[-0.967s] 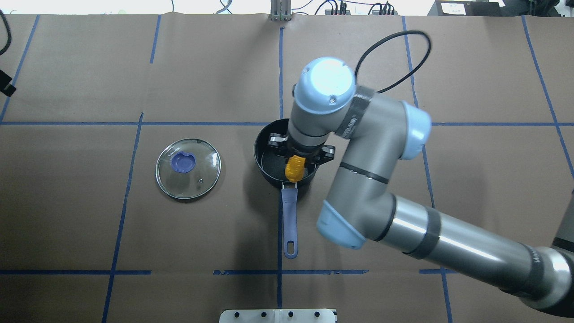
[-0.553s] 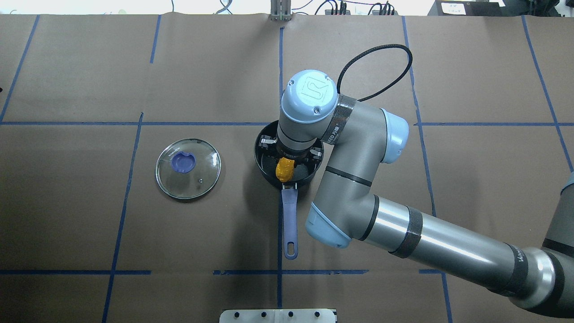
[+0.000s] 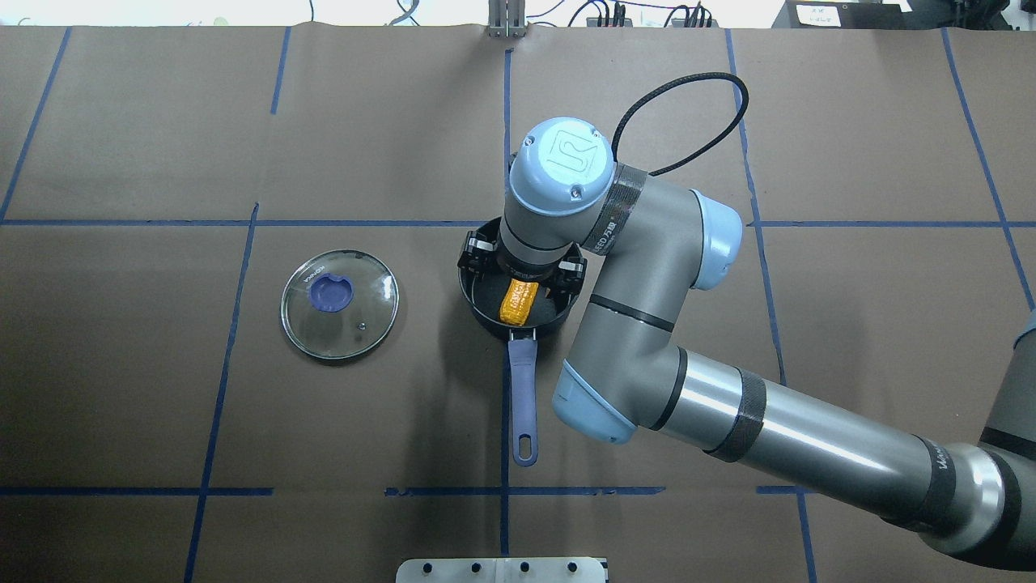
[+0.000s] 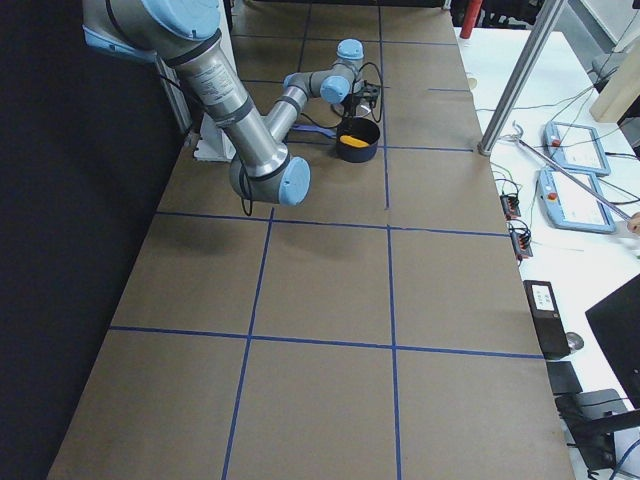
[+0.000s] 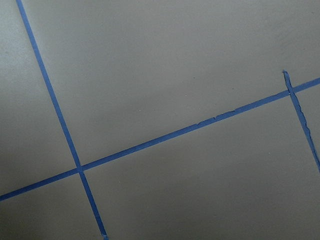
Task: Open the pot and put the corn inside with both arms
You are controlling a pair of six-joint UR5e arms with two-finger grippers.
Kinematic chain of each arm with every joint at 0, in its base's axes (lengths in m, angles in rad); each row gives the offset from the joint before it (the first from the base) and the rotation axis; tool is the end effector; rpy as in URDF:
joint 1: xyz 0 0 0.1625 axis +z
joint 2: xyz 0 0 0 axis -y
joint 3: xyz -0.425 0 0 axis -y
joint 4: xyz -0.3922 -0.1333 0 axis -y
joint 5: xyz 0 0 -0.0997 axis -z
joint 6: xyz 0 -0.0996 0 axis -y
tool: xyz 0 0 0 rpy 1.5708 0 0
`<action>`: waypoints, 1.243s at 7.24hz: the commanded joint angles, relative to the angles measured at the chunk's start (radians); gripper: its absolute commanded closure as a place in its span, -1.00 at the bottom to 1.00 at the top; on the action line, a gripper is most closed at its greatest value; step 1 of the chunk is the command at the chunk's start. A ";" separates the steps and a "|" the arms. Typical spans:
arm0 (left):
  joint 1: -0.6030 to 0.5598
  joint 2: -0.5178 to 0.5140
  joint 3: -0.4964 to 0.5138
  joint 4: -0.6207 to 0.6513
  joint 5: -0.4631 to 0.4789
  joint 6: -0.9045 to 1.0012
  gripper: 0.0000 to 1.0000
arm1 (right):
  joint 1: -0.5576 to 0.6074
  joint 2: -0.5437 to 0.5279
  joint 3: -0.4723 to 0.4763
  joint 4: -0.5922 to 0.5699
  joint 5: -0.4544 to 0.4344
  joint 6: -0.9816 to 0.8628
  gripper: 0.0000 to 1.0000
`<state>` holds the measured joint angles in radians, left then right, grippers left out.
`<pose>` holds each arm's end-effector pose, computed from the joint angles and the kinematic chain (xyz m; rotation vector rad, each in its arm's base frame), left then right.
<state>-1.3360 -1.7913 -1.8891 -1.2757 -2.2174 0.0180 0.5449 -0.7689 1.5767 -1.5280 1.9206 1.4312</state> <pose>0.0556 -0.5476 0.4291 0.1649 0.6679 0.3216 -0.5580 -0.4542 0.1613 -0.0269 -0.9043 0.2286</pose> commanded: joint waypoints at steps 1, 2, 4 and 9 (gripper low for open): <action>-0.032 0.018 0.007 0.004 0.004 0.000 -1.00 | 0.030 -0.004 0.032 -0.007 0.006 -0.002 -0.99; -0.072 0.044 0.040 0.006 -0.002 0.079 -1.00 | 0.058 -0.030 0.076 -0.009 0.008 -0.014 -0.99; -0.170 0.049 0.167 0.003 -0.039 0.213 -1.00 | 0.125 -0.123 0.199 -0.009 0.018 -0.067 -0.99; -0.244 0.235 0.263 -0.121 -0.162 0.211 -1.00 | 0.452 -0.418 0.292 0.000 0.266 -0.581 -1.00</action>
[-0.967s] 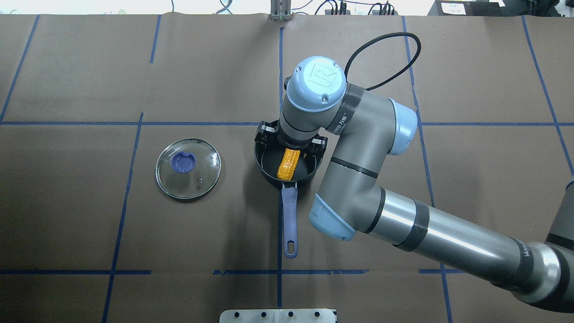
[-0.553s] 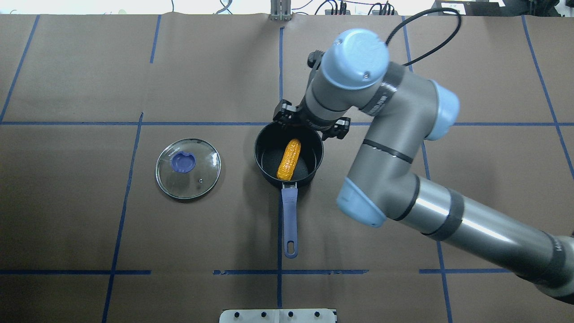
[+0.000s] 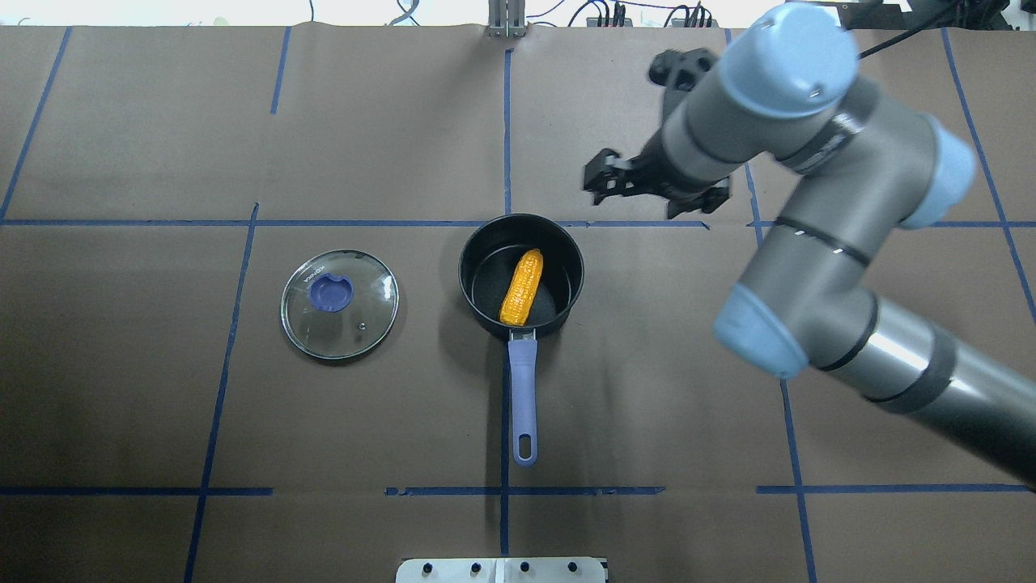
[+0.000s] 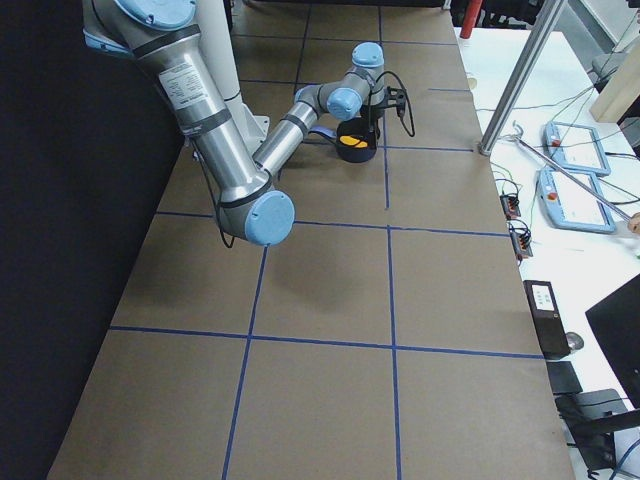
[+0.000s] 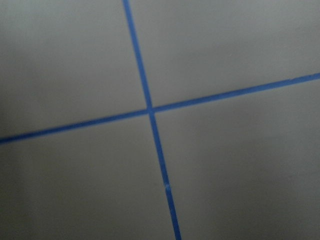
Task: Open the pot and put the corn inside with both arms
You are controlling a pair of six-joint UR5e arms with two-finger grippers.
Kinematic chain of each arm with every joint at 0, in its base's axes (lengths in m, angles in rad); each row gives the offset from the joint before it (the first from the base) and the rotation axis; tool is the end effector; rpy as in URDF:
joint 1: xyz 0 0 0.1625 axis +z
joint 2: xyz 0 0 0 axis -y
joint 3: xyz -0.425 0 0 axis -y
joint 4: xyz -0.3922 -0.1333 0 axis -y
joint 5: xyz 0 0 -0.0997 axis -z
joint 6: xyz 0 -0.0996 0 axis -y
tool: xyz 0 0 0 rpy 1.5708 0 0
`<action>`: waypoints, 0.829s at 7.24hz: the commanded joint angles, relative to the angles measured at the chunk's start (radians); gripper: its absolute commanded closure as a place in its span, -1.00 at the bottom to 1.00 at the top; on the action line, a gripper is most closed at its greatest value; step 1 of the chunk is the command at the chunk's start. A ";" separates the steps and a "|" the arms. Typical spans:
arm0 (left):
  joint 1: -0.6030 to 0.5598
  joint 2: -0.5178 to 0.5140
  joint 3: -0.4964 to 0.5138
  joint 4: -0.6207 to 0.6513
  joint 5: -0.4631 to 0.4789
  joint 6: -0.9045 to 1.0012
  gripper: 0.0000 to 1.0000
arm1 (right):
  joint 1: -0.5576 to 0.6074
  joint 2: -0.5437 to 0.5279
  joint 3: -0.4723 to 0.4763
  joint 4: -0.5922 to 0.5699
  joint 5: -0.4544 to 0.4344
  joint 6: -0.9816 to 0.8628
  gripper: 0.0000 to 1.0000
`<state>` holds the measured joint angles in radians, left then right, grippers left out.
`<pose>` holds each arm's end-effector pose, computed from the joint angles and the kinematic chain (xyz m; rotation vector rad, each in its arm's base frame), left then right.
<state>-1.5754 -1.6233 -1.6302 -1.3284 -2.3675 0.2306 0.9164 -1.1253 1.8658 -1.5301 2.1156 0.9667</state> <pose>-0.0644 -0.5016 0.6251 -0.0293 0.8054 0.1617 -0.3025 -0.5285 0.2717 0.1501 -0.9061 0.0773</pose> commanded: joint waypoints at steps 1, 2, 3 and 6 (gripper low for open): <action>-0.005 0.095 0.006 -0.104 -0.012 -0.005 -1.00 | 0.126 -0.105 0.000 0.004 0.084 -0.190 -1.00; -0.005 0.097 0.004 -0.104 -0.012 -0.005 -1.00 | 0.187 -0.157 -0.013 0.004 0.134 -0.294 -1.00; -0.005 0.098 0.004 -0.104 -0.012 -0.005 -1.00 | 0.267 -0.204 -0.040 0.002 0.198 -0.427 -1.00; -0.005 0.097 -0.007 -0.104 -0.012 -0.010 -1.00 | 0.425 -0.306 -0.167 0.004 0.266 -0.752 -1.00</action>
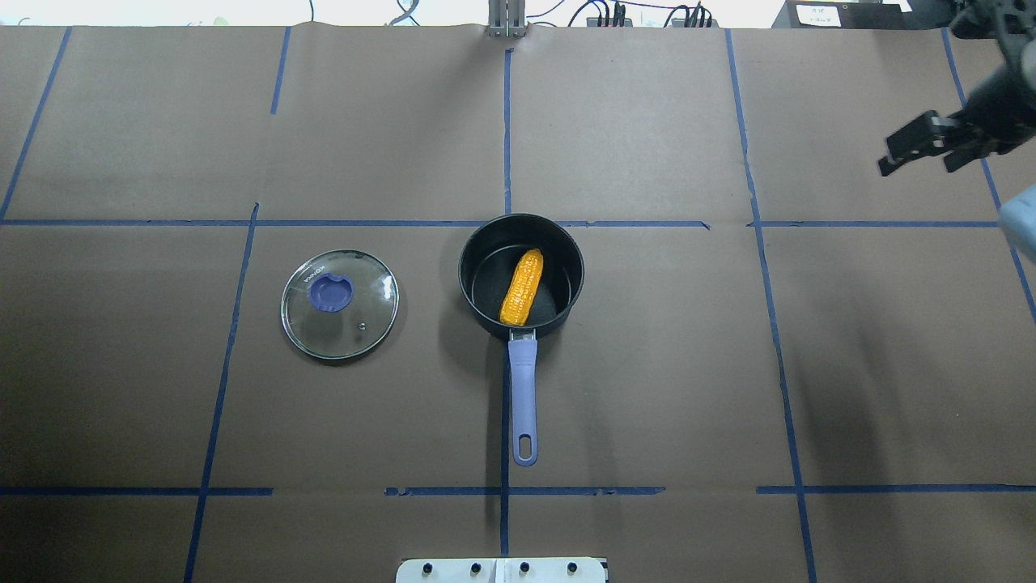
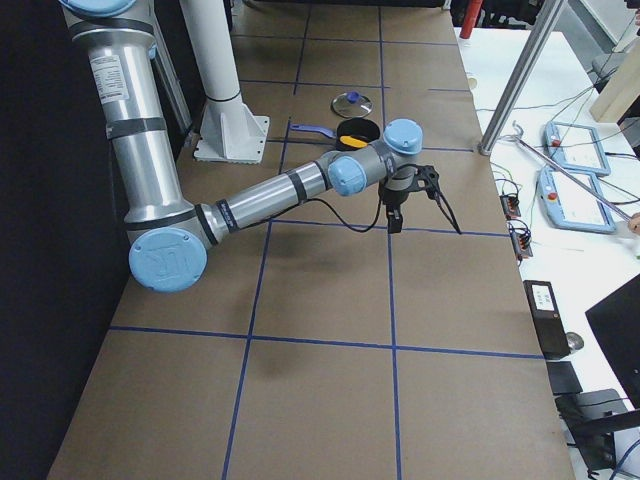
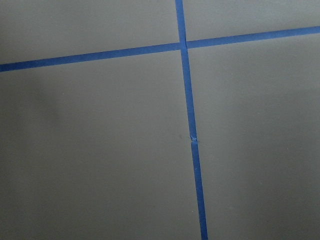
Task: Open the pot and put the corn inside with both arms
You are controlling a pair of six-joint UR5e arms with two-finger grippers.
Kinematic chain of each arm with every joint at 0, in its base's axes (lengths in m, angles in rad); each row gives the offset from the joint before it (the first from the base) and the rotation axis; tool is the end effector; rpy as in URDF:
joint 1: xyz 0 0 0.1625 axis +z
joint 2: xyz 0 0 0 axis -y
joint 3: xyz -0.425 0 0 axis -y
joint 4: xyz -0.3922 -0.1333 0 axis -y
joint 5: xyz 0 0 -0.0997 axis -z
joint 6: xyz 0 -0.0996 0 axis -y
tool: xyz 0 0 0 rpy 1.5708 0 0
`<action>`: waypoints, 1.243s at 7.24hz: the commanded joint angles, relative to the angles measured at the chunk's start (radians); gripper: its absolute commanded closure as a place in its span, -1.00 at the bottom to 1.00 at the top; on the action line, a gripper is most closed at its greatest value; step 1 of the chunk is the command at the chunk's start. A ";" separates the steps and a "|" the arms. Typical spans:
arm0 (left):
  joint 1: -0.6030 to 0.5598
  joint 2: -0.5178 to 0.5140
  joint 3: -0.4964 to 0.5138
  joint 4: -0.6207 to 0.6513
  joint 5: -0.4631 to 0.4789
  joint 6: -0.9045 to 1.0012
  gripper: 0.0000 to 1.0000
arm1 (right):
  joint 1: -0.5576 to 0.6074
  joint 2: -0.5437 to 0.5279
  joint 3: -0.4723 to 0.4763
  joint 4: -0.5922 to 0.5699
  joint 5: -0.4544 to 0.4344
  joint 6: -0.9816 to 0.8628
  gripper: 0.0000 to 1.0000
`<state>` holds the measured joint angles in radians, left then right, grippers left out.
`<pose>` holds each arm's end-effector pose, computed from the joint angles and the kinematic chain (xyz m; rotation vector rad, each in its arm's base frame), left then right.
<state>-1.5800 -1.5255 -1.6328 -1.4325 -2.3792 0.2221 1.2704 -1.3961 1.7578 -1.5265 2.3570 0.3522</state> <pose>-0.0655 -0.4629 0.6609 -0.0210 0.8160 0.1518 -0.1057 -0.5536 0.4675 0.1159 -0.8571 -0.1110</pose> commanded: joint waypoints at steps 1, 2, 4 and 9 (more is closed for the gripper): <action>0.000 -0.001 -0.005 0.000 -0.002 -0.003 -1.00 | 0.133 -0.061 -0.123 0.000 0.042 -0.263 -1.00; 0.000 -0.001 -0.005 0.000 -0.002 -0.003 -1.00 | 0.180 -0.089 -0.177 0.002 0.050 -0.360 -0.99; 0.000 -0.001 -0.005 0.000 -0.002 -0.001 -1.00 | 0.271 -0.133 -0.208 0.002 0.097 -0.377 -1.00; 0.000 -0.001 -0.002 0.000 -0.002 0.000 -1.00 | 0.277 -0.181 -0.225 0.012 0.084 -0.378 -1.00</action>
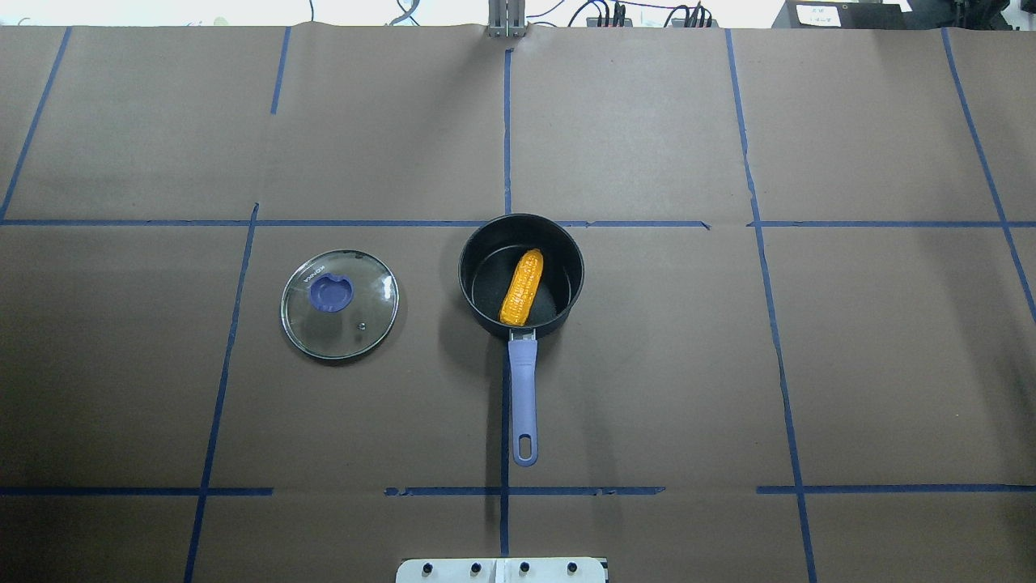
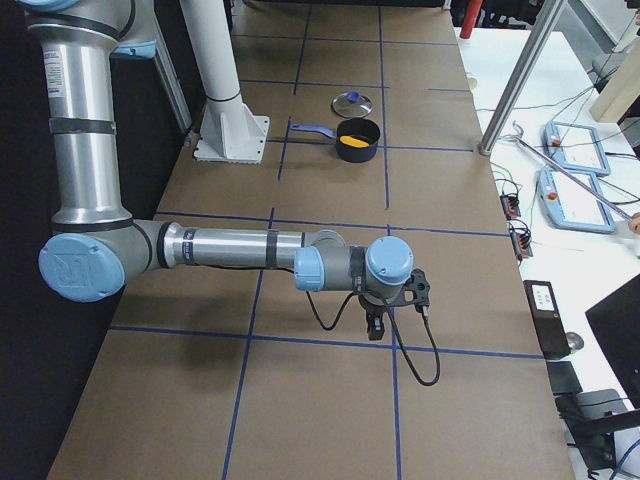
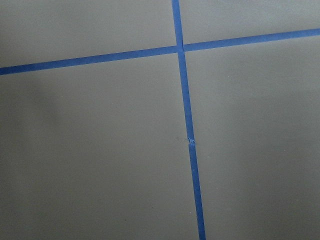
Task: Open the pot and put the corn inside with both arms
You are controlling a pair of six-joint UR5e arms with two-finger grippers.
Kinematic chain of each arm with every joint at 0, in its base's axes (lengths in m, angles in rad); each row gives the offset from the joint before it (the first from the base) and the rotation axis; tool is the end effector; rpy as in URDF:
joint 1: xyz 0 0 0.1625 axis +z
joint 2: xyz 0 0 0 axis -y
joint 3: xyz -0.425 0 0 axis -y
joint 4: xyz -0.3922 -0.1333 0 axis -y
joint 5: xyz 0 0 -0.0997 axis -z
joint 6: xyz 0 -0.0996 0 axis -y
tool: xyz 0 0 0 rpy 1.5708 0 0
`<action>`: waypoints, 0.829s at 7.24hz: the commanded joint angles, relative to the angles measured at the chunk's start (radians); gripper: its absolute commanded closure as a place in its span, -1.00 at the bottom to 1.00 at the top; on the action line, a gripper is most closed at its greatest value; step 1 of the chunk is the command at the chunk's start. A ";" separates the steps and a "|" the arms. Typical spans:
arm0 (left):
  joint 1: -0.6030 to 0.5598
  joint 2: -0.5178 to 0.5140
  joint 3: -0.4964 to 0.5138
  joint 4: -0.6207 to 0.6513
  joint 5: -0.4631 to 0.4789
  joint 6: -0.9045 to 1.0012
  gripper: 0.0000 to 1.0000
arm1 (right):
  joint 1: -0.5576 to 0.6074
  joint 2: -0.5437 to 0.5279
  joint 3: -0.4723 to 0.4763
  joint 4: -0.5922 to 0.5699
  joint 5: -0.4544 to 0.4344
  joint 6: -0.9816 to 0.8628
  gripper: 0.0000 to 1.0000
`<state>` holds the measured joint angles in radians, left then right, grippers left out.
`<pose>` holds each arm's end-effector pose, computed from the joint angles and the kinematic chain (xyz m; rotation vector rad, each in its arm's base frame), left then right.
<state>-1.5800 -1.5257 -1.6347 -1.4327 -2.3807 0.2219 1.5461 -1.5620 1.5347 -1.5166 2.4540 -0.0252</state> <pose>-0.0654 -0.4632 0.6597 -0.0187 0.8173 0.1524 0.0440 -0.4984 0.6587 0.0254 -0.8833 -0.0585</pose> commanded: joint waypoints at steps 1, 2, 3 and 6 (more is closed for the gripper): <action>0.000 0.001 -0.002 0.000 0.000 0.001 -1.00 | 0.015 -0.013 -0.001 0.004 -0.048 -0.001 -1.00; 0.000 0.001 -0.004 0.000 0.001 -0.001 -1.00 | 0.031 -0.006 -0.001 0.003 -0.056 -0.001 -1.00; 0.000 -0.001 -0.002 0.000 0.000 -0.001 -1.00 | 0.034 -0.004 0.007 0.003 -0.055 0.002 -1.00; 0.000 -0.001 -0.001 0.000 0.002 -0.001 -1.00 | 0.034 -0.004 0.010 0.003 -0.055 0.007 -1.00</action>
<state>-1.5800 -1.5262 -1.6364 -1.4327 -2.3794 0.2209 1.5793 -1.5664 1.5437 -1.5140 2.3994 -0.0198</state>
